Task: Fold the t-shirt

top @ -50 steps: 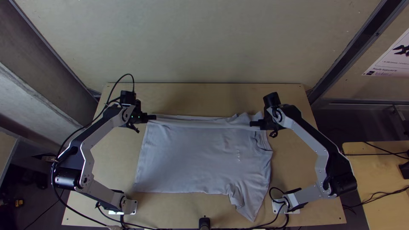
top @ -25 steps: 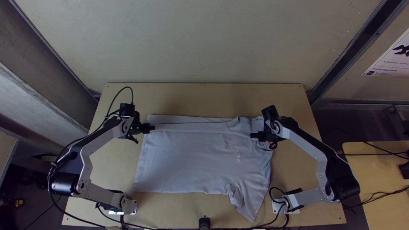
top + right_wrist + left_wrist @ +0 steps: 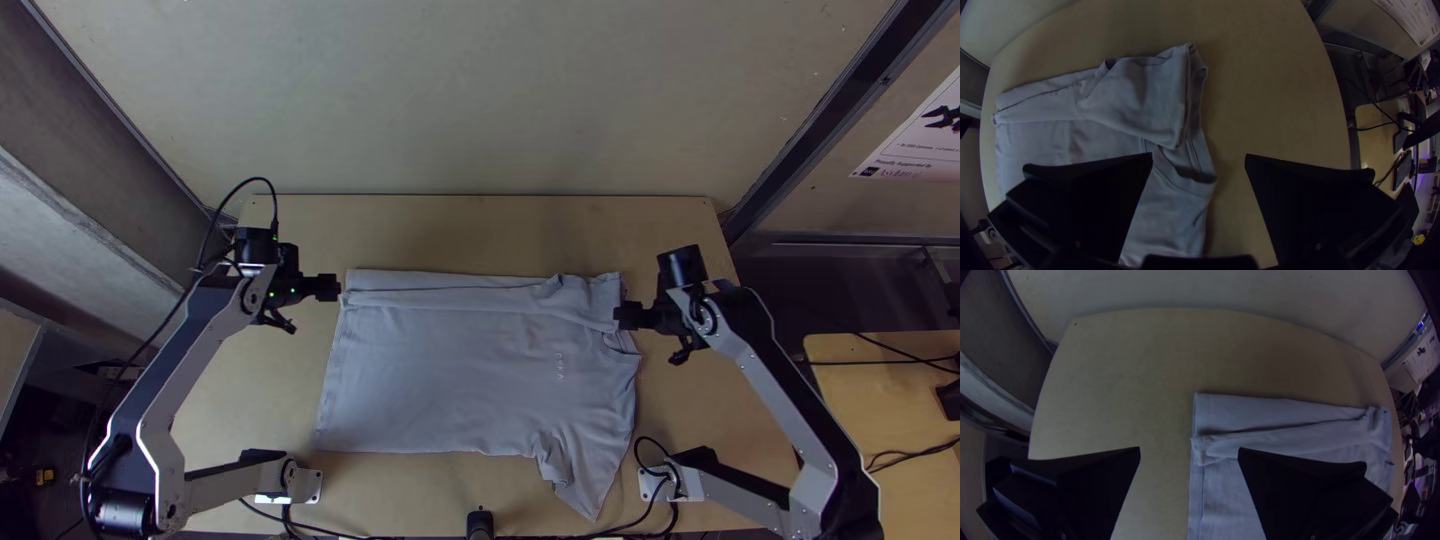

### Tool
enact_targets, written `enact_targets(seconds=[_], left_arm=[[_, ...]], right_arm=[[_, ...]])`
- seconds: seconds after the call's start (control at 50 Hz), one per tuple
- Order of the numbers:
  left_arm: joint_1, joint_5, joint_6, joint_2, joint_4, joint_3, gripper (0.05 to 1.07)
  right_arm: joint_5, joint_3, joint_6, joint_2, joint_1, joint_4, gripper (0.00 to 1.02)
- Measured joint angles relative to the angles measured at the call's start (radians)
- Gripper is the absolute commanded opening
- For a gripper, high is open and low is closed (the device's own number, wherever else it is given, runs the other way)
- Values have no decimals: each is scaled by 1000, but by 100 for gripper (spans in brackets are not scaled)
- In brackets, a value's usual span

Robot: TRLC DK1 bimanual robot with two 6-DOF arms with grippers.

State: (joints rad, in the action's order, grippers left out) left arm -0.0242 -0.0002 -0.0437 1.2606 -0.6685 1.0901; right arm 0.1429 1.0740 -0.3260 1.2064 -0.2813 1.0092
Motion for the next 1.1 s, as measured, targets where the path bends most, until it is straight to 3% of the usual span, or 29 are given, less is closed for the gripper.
enact_targets(seconds=[0.32,0.56,0.78,1.1], left_arm=[[-27,0,93,-129,-312,38,102],[-53,-13,230,-182,-516,38,102],[-112,-73,265,-194,-711,-10,102],[-263,-125,288,-214,-751,-205,97]], right_arm=[[0,105,-4,-82,0,265,96],[-9,105,-31,-123,-47,430,96],[-78,52,-60,-173,-96,474,96],[-91,-26,-119,-171,-241,475,96]])
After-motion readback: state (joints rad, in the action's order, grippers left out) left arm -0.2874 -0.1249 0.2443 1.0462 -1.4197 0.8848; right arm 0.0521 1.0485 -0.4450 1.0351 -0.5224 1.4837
